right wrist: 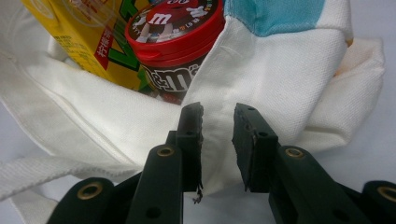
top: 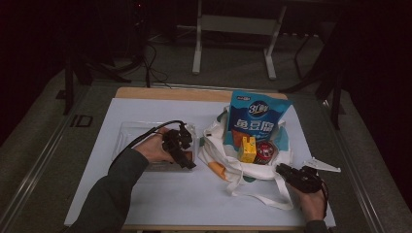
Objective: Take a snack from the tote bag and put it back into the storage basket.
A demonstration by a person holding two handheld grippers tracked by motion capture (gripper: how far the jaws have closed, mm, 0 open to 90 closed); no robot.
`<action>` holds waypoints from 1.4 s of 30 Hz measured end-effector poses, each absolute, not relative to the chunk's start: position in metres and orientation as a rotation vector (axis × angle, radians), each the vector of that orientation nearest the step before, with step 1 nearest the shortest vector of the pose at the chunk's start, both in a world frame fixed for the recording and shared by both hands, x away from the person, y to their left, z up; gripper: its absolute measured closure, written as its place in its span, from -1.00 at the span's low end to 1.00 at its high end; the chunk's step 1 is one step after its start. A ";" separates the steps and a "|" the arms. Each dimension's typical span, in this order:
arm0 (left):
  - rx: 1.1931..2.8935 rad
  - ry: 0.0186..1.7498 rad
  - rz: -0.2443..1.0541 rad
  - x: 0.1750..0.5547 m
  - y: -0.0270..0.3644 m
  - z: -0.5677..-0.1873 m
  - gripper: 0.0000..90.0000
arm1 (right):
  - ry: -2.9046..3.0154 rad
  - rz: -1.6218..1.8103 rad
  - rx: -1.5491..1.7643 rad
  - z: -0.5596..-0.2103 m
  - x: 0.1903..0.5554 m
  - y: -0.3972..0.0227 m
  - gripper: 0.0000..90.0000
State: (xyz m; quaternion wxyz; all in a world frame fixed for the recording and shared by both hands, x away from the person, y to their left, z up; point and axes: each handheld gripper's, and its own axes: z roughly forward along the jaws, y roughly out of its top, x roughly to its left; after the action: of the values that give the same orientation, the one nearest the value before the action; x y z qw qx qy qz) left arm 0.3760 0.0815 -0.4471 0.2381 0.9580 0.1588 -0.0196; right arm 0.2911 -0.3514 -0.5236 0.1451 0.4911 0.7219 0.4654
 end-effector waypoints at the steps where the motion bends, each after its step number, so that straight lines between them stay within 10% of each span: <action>1: 2.621 0.428 -0.045 0.376 0.082 -0.445 -0.64 | 2.079 1.341 1.414 -0.524 0.291 -0.351 0.60; 16: 2.468 0.454 -0.007 0.375 0.092 -0.421 -0.66 | 2.076 1.334 1.413 -0.523 0.291 -0.351 0.60; 26: 2.455 0.452 0.014 0.376 0.089 -0.410 -0.14 | 2.077 1.336 1.411 -0.523 0.291 -0.351 0.60; 42: 2.400 0.432 0.067 0.375 0.082 -0.401 -0.09 | 2.077 1.347 1.411 -0.524 0.291 -0.352 0.60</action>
State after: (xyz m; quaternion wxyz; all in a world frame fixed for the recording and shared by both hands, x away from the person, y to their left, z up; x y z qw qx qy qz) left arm 0.3746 0.0822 -0.4005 0.3441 0.9238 0.1662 0.0256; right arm 0.2911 -0.3519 -0.5242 0.1457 0.4898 0.7212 0.4677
